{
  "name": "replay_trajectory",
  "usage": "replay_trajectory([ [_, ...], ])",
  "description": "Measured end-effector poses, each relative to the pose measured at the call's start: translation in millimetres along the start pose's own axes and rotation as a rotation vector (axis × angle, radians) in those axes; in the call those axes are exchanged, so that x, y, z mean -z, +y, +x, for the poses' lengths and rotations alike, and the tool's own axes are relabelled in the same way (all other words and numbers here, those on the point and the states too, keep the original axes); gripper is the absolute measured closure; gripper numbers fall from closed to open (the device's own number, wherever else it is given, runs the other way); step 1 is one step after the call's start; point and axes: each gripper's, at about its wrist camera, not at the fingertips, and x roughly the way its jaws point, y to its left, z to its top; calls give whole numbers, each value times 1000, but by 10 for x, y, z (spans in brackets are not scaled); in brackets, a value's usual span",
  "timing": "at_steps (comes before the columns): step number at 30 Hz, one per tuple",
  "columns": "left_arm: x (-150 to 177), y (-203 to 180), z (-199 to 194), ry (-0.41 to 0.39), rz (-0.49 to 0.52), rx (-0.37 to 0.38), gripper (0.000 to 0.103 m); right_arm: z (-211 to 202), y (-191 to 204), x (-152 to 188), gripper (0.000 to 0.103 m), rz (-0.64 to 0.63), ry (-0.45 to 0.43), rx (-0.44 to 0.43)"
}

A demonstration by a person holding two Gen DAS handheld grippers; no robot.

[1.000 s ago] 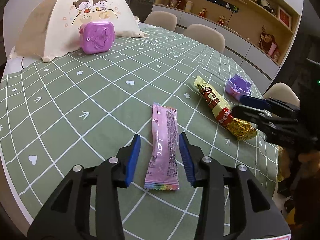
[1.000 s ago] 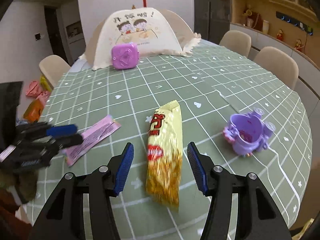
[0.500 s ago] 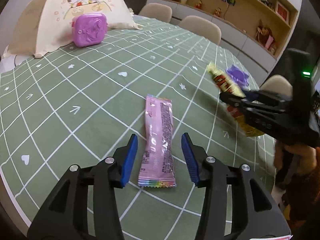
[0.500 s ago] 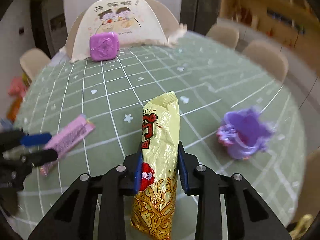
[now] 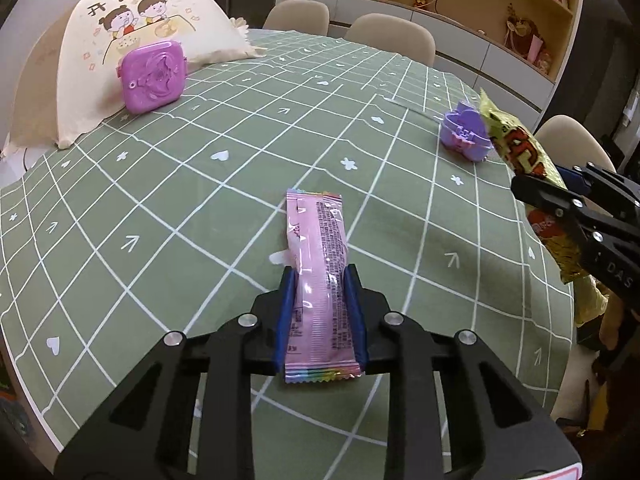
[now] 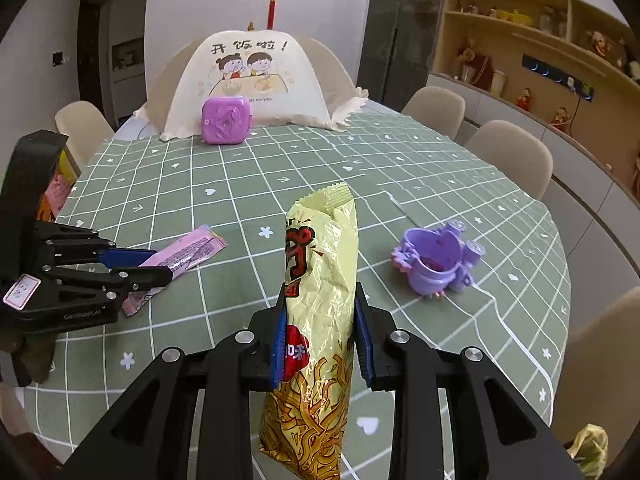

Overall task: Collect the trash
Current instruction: 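Carry the pink candy stick and yellow chip bag to the bin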

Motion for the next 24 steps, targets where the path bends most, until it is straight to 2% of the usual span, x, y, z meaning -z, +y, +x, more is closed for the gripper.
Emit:
replay_trajectory([
  [7, -65, -297, -111, -51, 30, 39, 83, -248, -231, 174, 75, 41, -35, 28],
  [14, -180, -809, -204, -99, 77, 104, 83, -566, -567, 429, 75, 87, -58, 89],
  [24, -219, -1903, -115, -112, 198, 216, 83, -1063, -1292, 1025, 75, 218, -62, 206],
])
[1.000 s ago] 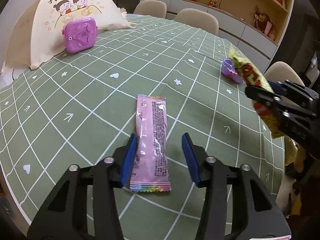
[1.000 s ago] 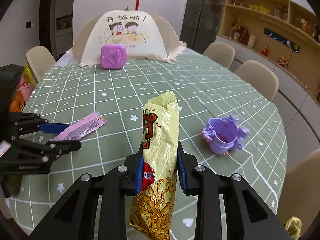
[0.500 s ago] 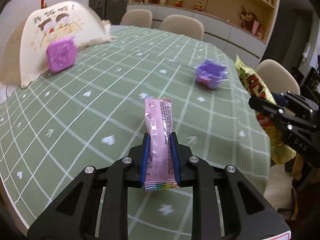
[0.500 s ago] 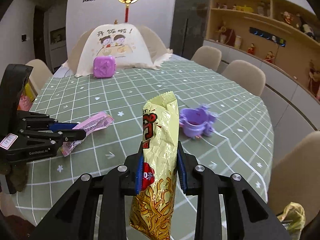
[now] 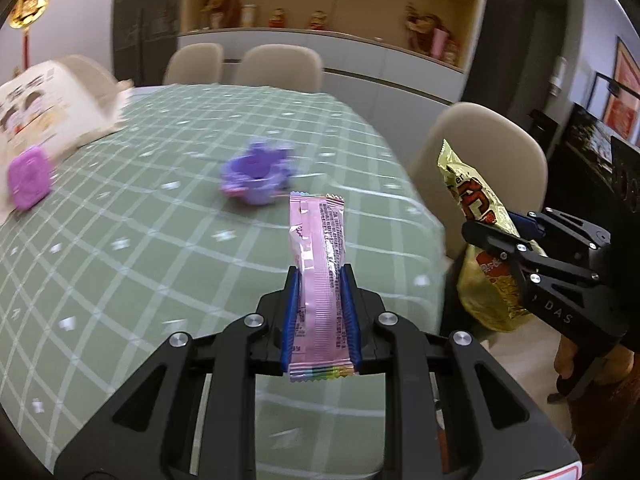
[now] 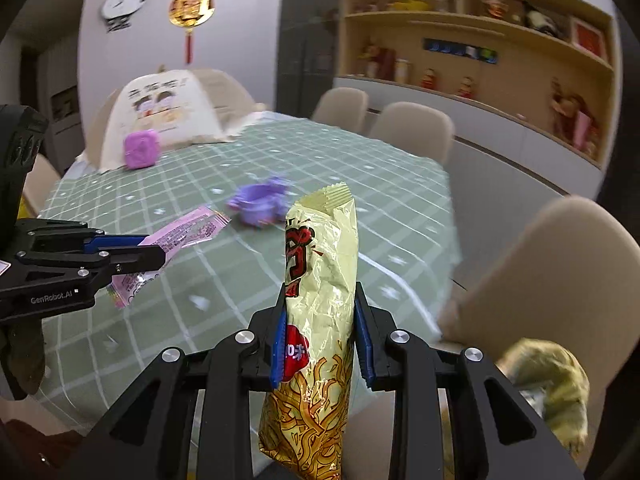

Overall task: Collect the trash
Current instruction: 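Carry the pink candy stick and yellow chip bag to the bin, then open both grippers over the bin to drop the pink stick and chip bag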

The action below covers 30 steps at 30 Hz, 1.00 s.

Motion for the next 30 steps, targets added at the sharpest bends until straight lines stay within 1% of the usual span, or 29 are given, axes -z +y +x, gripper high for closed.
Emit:
replay_trajectory([
  [5, -44, -625, 247, 9, 72, 73, 83, -256, -579, 286, 75, 79, 2, 92],
  [10, -46, -1269, 568, 30, 141, 153, 83, -475, -1179, 646, 75, 165, 29, 193],
  [14, -30, -1704, 840, 61, 182, 211, 83, -593, -1590, 938, 75, 235, 53, 256],
  [18, -21, -2094, 1115, 92, 229, 255, 83, -664, -1934, 1175, 75, 311, 65, 288],
  [22, -48, -2336, 1341, 111, 242, 301, 83, -642, -2196, 1329, 75, 361, 78, 306],
  [24, -54, -2424, 1492, 134, 230, 341, 83, -611, -2316, 1381, 75, 389, 82, 304],
  [28, -47, -2493, 1773, 193, 196, 400, 83, -560, -2451, 1431, 75, 409, 90, 300],
  [30, -32, -2517, 1889, 207, 185, 404, 83, -516, -2483, 1427, 75, 409, 96, 298],
])
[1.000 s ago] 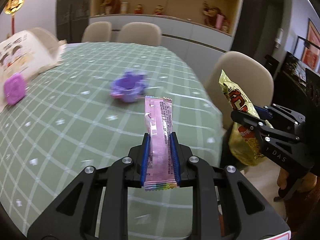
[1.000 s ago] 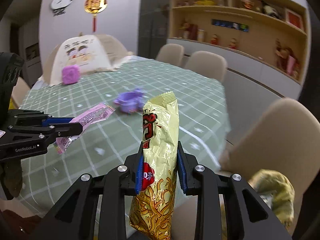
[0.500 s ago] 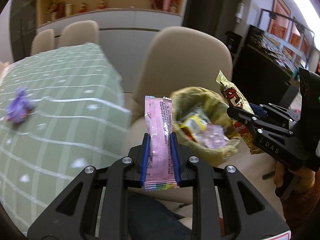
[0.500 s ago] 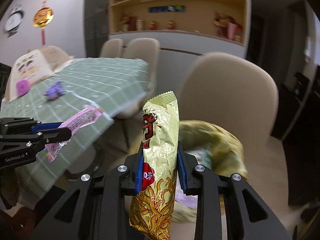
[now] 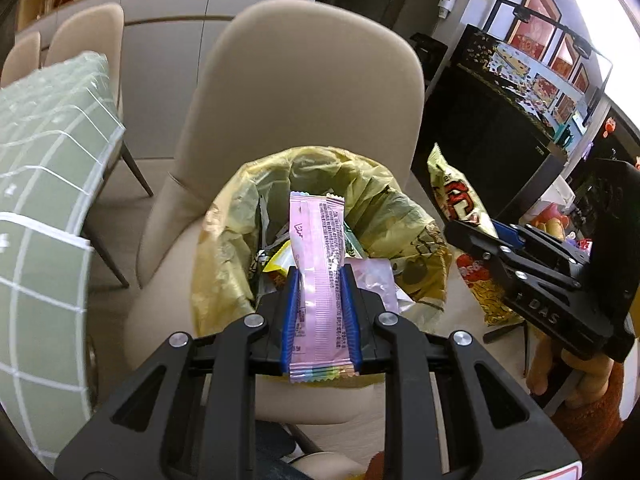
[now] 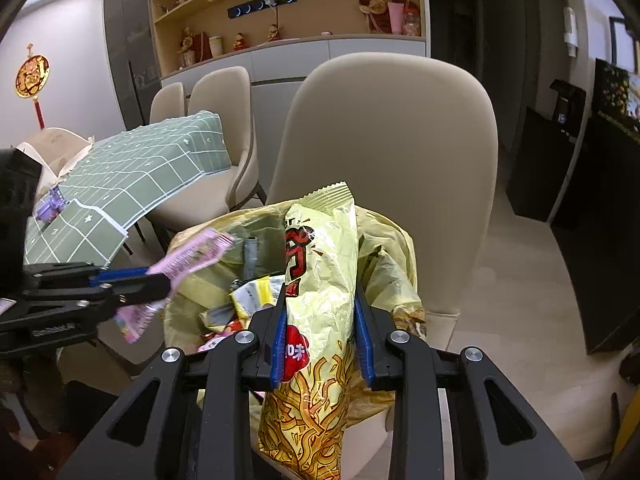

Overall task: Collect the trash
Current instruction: 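Open both grippers over the bin to drop the pink stick and chip bag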

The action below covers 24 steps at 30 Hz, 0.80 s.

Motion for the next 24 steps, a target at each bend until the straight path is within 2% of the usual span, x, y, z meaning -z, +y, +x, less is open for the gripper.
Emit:
replay_trajectory([
  [8, -204, 73, 340, -23, -42, 75, 81, 163, -44, -27, 75, 8, 23, -1],
  [10, -247, 105, 353, -38, -60, 99, 61, 180, -53, -27, 75, 10, 27, -2],
  [12, -255, 149, 316, -59, -77, 101, 50, 199, -59, -41, 75, 12, 30, -2],
  [16, -224, 233, 197, -84, -76, 26, 48, 274, -18, -76, 75, 10, 41, -11],
  [17, -191, 284, 145, -88, -90, -25, 48, 296, -8, -84, 75, 9, 46, -18],
  [20, -81, 418, 29, -87, -149, -112, 46, 408, 100, -116, 75, -5, 69, -48],
  [24, 160, 585, -115, -63, -219, -169, 42, 574, 339, -152, 75, -52, 91, -71],
])
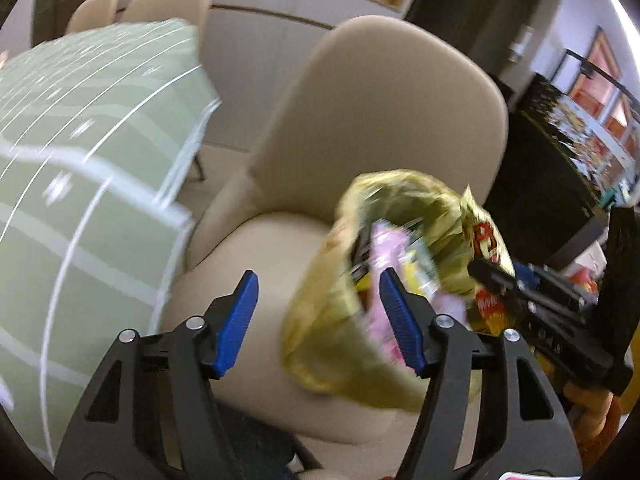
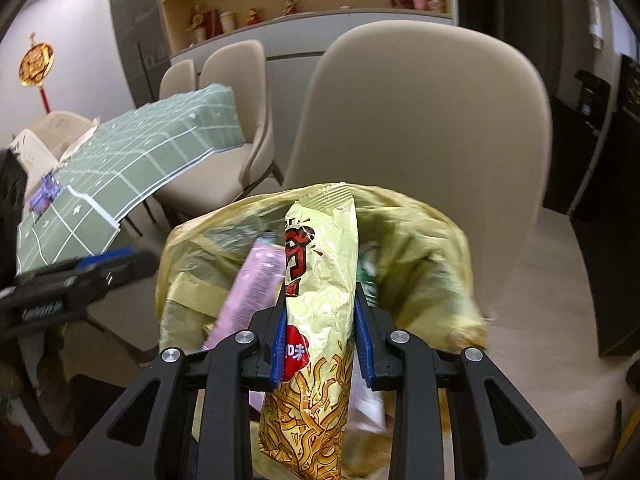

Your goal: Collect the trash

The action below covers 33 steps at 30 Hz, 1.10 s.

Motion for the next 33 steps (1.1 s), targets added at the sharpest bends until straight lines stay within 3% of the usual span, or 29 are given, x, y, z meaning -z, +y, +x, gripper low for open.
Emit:
replay_trajectory([
  [5, 215, 129, -140, 17, 14, -60, 42, 265, 258, -49, 75, -59, 57, 5],
  [12, 317, 129, -356, 7, 35, -34, 41, 722, 124, 2, 75, -16, 243, 85],
  [19, 357, 113, -501, -8, 31, 5, 39, 885, 62, 21, 75, 9, 342, 57],
  [23, 436, 100, -607, -15, 39, 26, 34, 824, 89, 37, 72, 44, 306, 41],
  [28, 538, 97, -751, -9, 48, 50, 16, 581, 90, 96, 51, 82, 237, 29],
  [33, 664, 122, -1026, -60, 48, 29, 13, 138, 146, 140, 51, 110, 93, 35],
])
